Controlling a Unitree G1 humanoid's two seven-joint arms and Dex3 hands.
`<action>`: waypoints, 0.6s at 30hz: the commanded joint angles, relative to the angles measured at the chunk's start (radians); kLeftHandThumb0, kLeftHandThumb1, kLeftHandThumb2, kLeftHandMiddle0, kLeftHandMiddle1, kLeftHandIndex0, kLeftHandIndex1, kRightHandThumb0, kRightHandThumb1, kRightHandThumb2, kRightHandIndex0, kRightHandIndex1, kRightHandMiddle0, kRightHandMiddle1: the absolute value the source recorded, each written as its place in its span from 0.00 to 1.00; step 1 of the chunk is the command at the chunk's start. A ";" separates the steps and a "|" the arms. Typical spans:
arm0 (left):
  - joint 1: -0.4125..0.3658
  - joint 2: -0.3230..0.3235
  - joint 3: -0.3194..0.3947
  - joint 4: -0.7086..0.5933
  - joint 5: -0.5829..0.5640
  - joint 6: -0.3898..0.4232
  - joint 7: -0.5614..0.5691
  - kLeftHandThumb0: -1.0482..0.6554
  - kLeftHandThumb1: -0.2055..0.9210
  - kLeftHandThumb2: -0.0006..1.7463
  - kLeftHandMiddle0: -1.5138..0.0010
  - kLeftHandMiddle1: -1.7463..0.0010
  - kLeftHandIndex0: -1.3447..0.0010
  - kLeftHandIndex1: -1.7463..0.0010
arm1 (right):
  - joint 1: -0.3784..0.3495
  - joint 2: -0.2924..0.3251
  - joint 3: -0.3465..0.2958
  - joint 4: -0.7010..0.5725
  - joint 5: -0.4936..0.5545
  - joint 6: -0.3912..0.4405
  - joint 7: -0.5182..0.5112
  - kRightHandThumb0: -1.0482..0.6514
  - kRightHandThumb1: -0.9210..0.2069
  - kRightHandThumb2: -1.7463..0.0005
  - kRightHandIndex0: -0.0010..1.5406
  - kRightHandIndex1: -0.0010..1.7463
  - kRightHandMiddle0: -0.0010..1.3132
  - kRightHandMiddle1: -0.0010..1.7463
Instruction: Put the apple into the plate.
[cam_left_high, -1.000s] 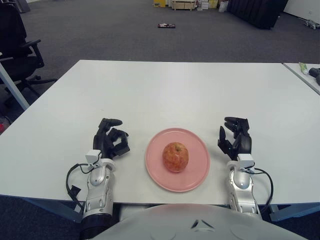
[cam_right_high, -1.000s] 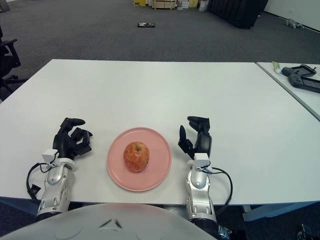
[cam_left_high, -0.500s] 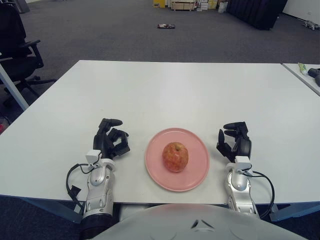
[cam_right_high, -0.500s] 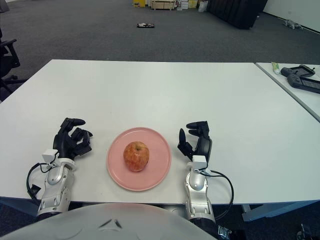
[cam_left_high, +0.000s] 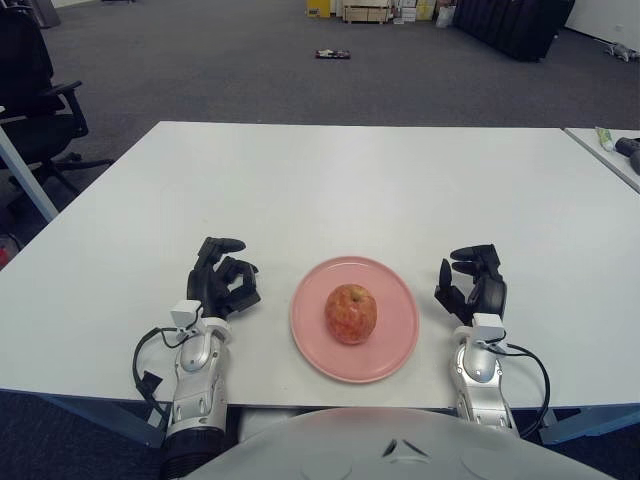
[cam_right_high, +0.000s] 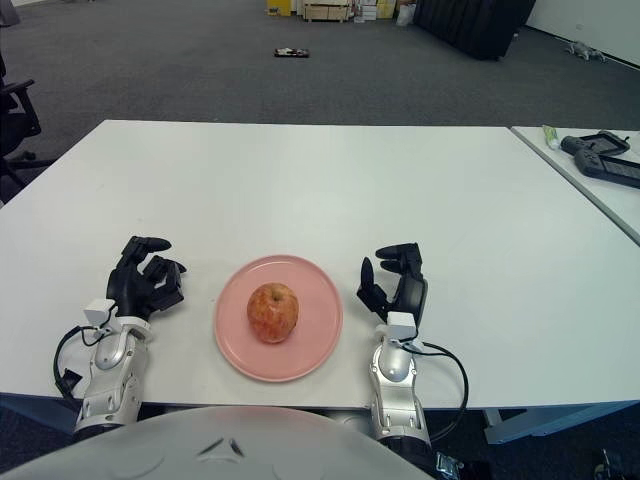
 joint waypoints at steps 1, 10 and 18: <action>-0.008 -0.002 -0.003 0.009 0.006 0.011 0.004 0.61 0.43 0.79 0.58 0.00 0.69 0.00 | 0.021 0.020 0.000 0.024 0.015 0.015 0.000 0.39 0.24 0.49 0.46 1.00 0.27 1.00; -0.006 0.005 -0.006 0.002 0.012 0.021 -0.002 0.61 0.45 0.78 0.59 0.00 0.70 0.00 | 0.025 0.000 -0.001 0.022 0.022 0.013 0.014 0.39 0.23 0.49 0.46 1.00 0.27 1.00; -0.006 0.010 -0.006 -0.001 0.004 0.034 -0.009 0.61 0.45 0.77 0.60 0.00 0.70 0.00 | 0.033 -0.009 -0.003 0.006 0.050 0.041 0.057 0.39 0.22 0.50 0.44 1.00 0.27 1.00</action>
